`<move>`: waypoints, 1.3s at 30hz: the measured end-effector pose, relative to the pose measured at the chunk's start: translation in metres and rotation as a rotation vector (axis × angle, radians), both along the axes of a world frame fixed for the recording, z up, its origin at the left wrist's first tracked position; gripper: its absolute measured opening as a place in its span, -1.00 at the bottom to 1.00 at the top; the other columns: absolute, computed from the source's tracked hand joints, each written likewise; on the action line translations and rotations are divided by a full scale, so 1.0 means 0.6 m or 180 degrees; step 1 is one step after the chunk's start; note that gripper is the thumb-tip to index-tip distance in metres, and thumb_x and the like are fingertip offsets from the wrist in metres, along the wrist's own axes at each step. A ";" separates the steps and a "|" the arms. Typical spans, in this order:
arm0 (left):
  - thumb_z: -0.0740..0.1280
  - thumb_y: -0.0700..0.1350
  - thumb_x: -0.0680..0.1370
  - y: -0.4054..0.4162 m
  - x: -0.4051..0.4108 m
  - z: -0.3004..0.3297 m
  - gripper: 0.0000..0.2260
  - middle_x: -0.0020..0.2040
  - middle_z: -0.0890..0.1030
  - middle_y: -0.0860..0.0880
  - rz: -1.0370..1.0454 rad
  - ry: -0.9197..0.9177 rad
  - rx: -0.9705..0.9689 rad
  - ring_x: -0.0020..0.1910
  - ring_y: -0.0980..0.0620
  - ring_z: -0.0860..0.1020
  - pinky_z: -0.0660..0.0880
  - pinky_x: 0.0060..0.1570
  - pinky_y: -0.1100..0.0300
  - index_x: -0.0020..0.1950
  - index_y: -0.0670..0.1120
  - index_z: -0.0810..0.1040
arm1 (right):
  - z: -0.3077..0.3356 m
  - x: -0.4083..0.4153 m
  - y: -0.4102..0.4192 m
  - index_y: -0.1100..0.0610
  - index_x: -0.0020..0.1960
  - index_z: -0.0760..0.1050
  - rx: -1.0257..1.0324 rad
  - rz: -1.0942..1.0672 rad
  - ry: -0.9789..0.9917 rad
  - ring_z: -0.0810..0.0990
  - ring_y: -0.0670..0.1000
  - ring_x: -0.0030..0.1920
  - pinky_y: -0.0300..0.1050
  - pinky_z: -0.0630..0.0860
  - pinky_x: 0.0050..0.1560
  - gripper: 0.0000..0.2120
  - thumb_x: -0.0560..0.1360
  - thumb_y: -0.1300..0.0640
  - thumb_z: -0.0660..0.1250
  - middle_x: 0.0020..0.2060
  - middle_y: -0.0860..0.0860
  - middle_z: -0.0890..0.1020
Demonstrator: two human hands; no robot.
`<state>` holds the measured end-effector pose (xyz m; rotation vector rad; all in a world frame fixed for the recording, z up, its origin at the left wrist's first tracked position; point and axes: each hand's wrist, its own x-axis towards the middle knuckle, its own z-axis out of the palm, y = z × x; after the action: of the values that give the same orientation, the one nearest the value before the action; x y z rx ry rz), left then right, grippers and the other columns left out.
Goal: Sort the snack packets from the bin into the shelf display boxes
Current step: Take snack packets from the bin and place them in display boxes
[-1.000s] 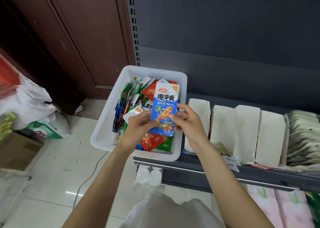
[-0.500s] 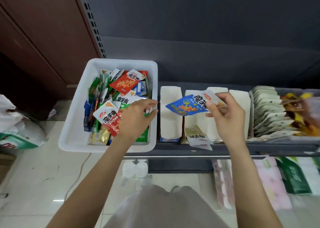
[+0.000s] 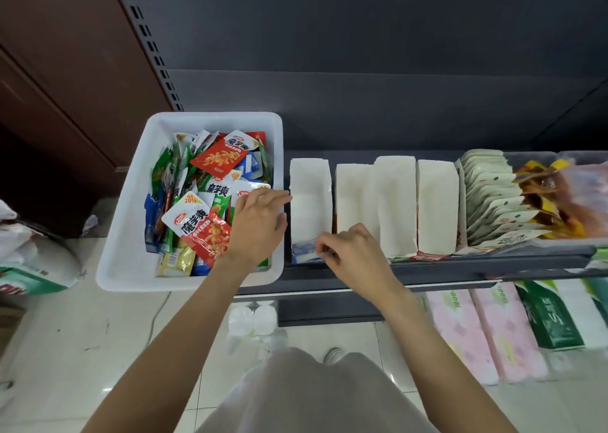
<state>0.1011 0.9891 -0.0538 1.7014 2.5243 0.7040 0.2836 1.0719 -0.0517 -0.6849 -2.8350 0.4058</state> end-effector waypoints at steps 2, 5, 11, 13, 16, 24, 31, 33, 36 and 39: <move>0.30 -0.19 0.53 -0.001 0.003 -0.003 -0.70 0.25 0.55 -0.02 -0.0044 0.0024 -0.0014 0.29 -0.06 0.43 0.26 0.31 -0.02 0.26 -0.07 0.54 | 0.001 0.012 -0.003 0.04 -0.10 0.52 -0.0082 0.0161 -0.0188 0.54 0.11 -0.28 0.09 0.50 -0.02 -0.95 0.47 0.14 0.38 -0.33 -0.02 0.63; 0.31 -0.19 0.53 -0.005 0.006 -0.005 -0.70 0.24 0.56 -0.05 -0.0104 -0.0094 0.0030 0.29 -0.08 0.44 0.28 0.31 -0.03 0.27 -0.08 0.54 | 0.018 0.022 -0.004 0.05 -0.03 0.58 -0.0188 0.0320 -0.0358 0.59 0.06 -0.16 0.06 0.42 0.12 -0.89 0.45 0.10 0.41 -0.18 -0.02 0.67; 0.33 -0.21 0.53 -0.041 -0.005 0.014 -0.75 0.11 0.62 -0.05 0.0137 -0.0431 0.0677 0.12 -0.04 0.52 0.45 0.14 0.08 0.20 -0.11 0.57 | 0.090 0.027 -0.002 -0.01 0.15 0.57 -0.1542 0.0028 0.0287 0.53 -0.24 0.05 -0.33 0.38 0.12 -0.78 0.53 0.01 0.33 0.05 -0.17 0.63; 0.33 -0.19 0.54 -0.076 -0.012 0.027 -0.80 0.03 0.62 -0.01 0.0688 -0.0682 0.1064 0.03 -0.01 0.53 0.45 0.00 0.15 0.16 -0.10 0.57 | 0.109 0.010 -0.009 0.03 0.08 0.60 -0.1735 -0.0164 0.0753 0.54 -0.28 -0.05 -0.45 0.40 -0.01 -0.85 0.56 0.09 0.28 -0.04 -0.18 0.64; 0.39 -0.17 0.50 -0.137 -0.042 0.023 -0.77 0.01 0.58 -0.02 0.1630 -0.0915 0.1186 -0.03 -0.04 0.53 0.47 -0.08 0.10 0.14 -0.10 0.52 | 0.116 -0.049 -0.025 0.06 0.05 0.60 -0.1859 -0.0142 0.0872 0.53 -0.29 -0.14 -0.46 0.42 -0.09 -0.85 0.57 0.14 0.27 -0.08 -0.17 0.64; 0.36 0.12 0.49 -0.191 -0.078 -0.004 -0.52 0.04 0.65 -0.02 0.2267 -0.1425 -0.0407 -0.02 -0.06 0.60 0.46 -0.09 0.11 0.30 -0.08 0.37 | 0.058 -0.233 -0.087 0.06 0.35 0.36 -0.1293 0.0370 -0.0330 0.55 0.02 0.12 -0.09 0.48 0.10 -0.59 0.54 0.03 0.31 0.15 0.06 0.56; 0.48 0.05 0.40 -0.173 -0.073 0.015 -0.34 0.09 0.55 0.03 0.1800 -0.2363 0.0138 0.01 0.00 0.60 0.55 -0.02 0.10 0.42 0.03 0.28 | 0.041 -0.250 -0.099 0.04 0.46 0.22 -0.2195 -0.0025 -0.0008 0.54 -0.01 0.14 -0.27 0.45 0.00 -0.39 0.49 0.15 0.40 0.18 0.06 0.56; 0.51 0.03 0.34 -0.169 -0.067 0.035 -0.25 0.17 0.50 0.06 0.1564 -0.3024 0.0545 0.06 0.03 0.58 0.58 0.02 0.02 0.45 0.11 0.22 | 0.051 -0.237 -0.088 -0.02 0.44 0.26 -0.2943 -0.0224 0.0394 0.54 -0.08 0.08 -0.31 0.51 -0.08 -0.44 0.50 0.15 0.38 0.14 0.01 0.56; 0.48 -0.08 0.32 -0.159 -0.058 0.067 -0.25 0.20 0.49 0.16 0.1013 -0.3646 0.0891 0.04 0.14 0.60 0.61 -0.11 0.12 0.45 0.16 0.26 | 0.062 -0.204 -0.068 -0.09 0.34 0.35 -0.3953 -0.0635 0.0981 0.56 -0.06 0.12 -0.12 0.58 0.03 -0.62 0.55 0.08 0.30 0.17 0.01 0.56; 0.44 -0.26 0.40 -0.140 -0.045 0.097 -0.33 0.20 0.48 0.16 0.0373 -0.3624 0.0673 0.03 0.15 0.61 0.61 -0.18 0.18 0.41 0.18 0.32 | 0.076 -0.158 -0.039 -0.08 0.23 0.40 -0.3930 -0.1098 0.1421 0.59 -0.06 0.10 -0.26 0.55 -0.08 -0.75 0.57 -0.05 0.22 0.15 0.00 0.58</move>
<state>0.0743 0.9048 0.0042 0.7421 1.7355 1.4391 0.1890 1.0483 -0.0064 -1.0288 -1.7396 1.9554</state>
